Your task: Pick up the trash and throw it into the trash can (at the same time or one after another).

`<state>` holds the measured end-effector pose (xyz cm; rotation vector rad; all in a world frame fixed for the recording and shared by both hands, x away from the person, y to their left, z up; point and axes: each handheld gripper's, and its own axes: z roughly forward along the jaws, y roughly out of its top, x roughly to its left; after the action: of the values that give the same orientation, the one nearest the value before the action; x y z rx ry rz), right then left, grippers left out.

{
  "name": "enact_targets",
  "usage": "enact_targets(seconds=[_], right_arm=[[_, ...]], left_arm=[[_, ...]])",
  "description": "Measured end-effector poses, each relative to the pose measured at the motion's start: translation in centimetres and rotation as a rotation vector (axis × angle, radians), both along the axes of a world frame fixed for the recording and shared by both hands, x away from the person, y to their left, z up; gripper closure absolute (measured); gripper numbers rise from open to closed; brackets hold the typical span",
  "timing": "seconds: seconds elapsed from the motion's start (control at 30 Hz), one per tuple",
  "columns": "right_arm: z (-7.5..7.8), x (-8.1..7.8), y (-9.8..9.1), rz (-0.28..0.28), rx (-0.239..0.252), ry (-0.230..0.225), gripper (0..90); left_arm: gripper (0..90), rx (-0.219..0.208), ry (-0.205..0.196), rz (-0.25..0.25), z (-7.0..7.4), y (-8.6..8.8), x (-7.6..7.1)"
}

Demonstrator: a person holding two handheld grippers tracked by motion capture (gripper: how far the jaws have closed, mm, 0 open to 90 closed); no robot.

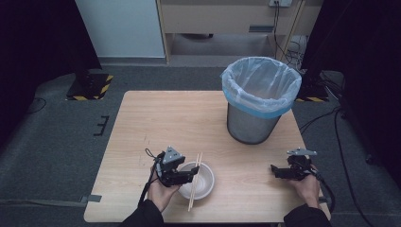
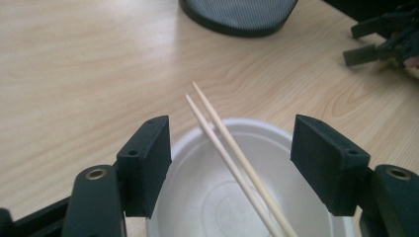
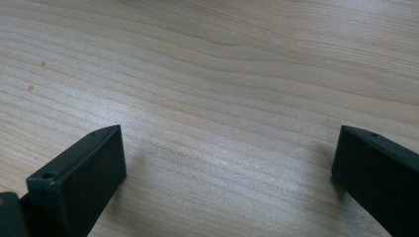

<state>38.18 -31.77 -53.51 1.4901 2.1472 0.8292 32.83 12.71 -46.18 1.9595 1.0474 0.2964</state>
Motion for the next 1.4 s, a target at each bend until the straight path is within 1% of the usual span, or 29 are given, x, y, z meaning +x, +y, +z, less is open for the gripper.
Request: enact_targets(seconds=[0.17, 0.3, 0.33, 0.37, 0.5, 0.57, 0.6, 0.63, 0.67, 0.73, 0.77, 0.83, 1.0, 1.03, 1.07, 1.1, 1.17, 1.4], right_arm=[[0.0, 0.0, 0.0, -0.001, 0.0, 0.002, 0.3], [0.0, 0.0, 0.0, 0.001, -0.002, 0.002, 0.3], [0.0, 0.0, 0.0, 0.0, -0.002, 0.002, 0.3], [0.0, 0.0, 0.0, 0.0, -0.002, 0.002, 0.3], [0.0, 0.0, 0.0, -0.001, -0.002, 0.002, 0.3], [0.0, 0.0, 0.0, -0.002, -0.001, 0.003, 0.3], [0.0, 0.0, 0.0, -0.002, -0.001, 0.003, 0.3], [0.0, 0.0, 0.0, -0.002, -0.001, 0.003, 0.3], [0.0, 0.0, 0.0, -0.002, -0.001, 0.003, 0.3], [0.0, 0.0, 0.0, -0.002, -0.001, 0.003, 0.3], [0.0, 0.0, 0.0, -0.002, -0.001, 0.003, 0.3], [0.0, 0.0, 0.0, -0.001, -0.002, 0.002, 0.3], [0.0, 0.0, 0.0, -0.003, -0.002, 0.003, 0.3], [0.0, 0.0, 0.0, -0.002, -0.003, 0.003, 0.3], [0.0, 0.0, 0.1, -0.004, -0.002, 0.001, 0.3], [0.0, 0.0, 0.0, -0.002, -0.003, 0.001, 0.3], [0.0, 0.0, 0.0, -0.002, -0.003, 0.002, 0.3], [0.0, 0.0, 0.0, -0.002, -0.003, 0.002, 0.3]], left_arm=[[31.1, 0.024, 0.037, -0.004, -1.5, -0.7, -0.2], [31.1, 0.037, 0.051, -0.017, -1.9, -1.1, -0.2], [31.5, 0.046, 0.056, -0.019, -2.1, -1.3, -0.2], [31.8, 0.046, 0.056, -0.019, -2.1, -1.3, -0.2], [33.9, 0.059, 0.08, -0.013, -2.6, -1.6, -0.2], [34.8, 0.064, 0.086, -0.01, -2.8, -1.7, -0.1], [36.0, 0.068, 0.093, -0.01, -2.9, -1.7, -0.1], [39.8, 0.068, 0.099, -0.009, -3.0, -1.7, -0.1], [39.8, 0.072, 0.105, -0.011, -3.0, -1.7, 0.0], [43.0, 0.072, 0.118, -0.012, -3.1, -1.8, 0.0], [47.5, 0.075, 0.128, -0.015, -3.2, -1.8, 0.0], [48.7, 0.077, 0.133, -0.015, -3.2, -1.8, 0.0], [57.9, 0.077, 0.149, -0.02, -3.3, -1.8, 0.0], [57.9, 0.076, 0.154, -0.021, -3.3, -1.8, 0.0], [59.8, 0.075, 0.158, -0.024, -3.3, -1.9, 0.1], [63.8, 0.074, 0.162, -0.025, -3.4, -1.9, 0.1], [65.5, 0.083, 0.168, -0.025, -3.4, -1.8, 0.1], [78.6, 0.075, 0.182, -0.032, -3.3, -1.7, 0.1]])
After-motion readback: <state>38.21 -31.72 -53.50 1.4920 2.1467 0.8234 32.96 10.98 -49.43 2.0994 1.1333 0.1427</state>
